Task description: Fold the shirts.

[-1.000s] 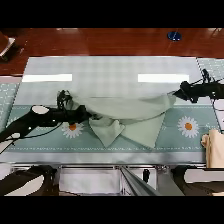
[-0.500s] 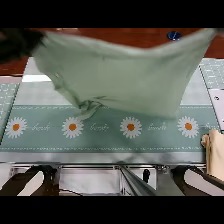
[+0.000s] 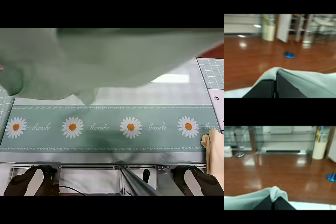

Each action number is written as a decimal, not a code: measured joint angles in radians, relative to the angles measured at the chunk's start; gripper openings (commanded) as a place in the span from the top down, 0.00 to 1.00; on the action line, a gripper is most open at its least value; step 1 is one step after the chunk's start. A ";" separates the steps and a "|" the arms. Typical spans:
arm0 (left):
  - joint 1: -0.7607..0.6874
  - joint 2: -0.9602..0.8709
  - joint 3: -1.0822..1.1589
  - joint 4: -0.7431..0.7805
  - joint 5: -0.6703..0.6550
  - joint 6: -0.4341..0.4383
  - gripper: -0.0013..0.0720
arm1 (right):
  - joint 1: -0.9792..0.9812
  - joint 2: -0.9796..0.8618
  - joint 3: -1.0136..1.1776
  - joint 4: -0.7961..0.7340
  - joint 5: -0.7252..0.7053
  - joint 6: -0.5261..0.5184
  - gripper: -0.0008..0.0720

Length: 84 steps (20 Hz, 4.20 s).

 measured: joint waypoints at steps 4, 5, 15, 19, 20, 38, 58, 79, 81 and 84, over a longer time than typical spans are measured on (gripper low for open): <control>-0.063 0.122 0.042 0.273 -0.010 -0.039 0.96 | 0.000 0.088 0.003 -0.053 0.070 0.027 0.96; -0.100 0.143 0.046 0.341 -0.018 -0.053 0.96 | 0.000 0.098 0.003 -0.057 0.091 0.033 0.96; -0.355 0.149 -0.273 0.696 -0.035 -0.183 0.96 | 0.000 0.113 -0.323 0.089 0.145 0.024 0.96; -0.365 -0.007 -0.468 0.647 0.118 -0.211 0.96 | 0.002 0.021 -0.606 0.199 0.027 -0.051 0.96; -0.367 -0.072 -0.498 0.623 0.160 -0.216 0.96 | 0.002 -0.023 -0.651 0.218 -0.013 -0.072 0.96; -0.329 -0.961 -0.266 0.240 0.396 -0.307 0.96 | 0.090 -1.040 -0.348 0.456 -0.303 -0.150 0.96; -0.191 -0.909 -0.365 0.364 -0.278 -0.055 0.29 | 0.054 -0.906 -0.473 -0.063 0.047 0.007 0.43; 0.143 -0.340 -1.394 0.066 -0.029 0.058 0.30 | -0.073 -0.137 -1.316 0.072 -0.201 -0.014 0.43; 0.108 -0.338 -1.419 0.043 0.011 0.058 0.47 | -0.073 -0.135 -1.318 0.078 -0.200 -0.011 0.43; 0.032 -0.339 -1.438 0.019 0.105 0.053 0.96 | -0.075 -0.133 -1.320 0.081 -0.200 0.000 0.43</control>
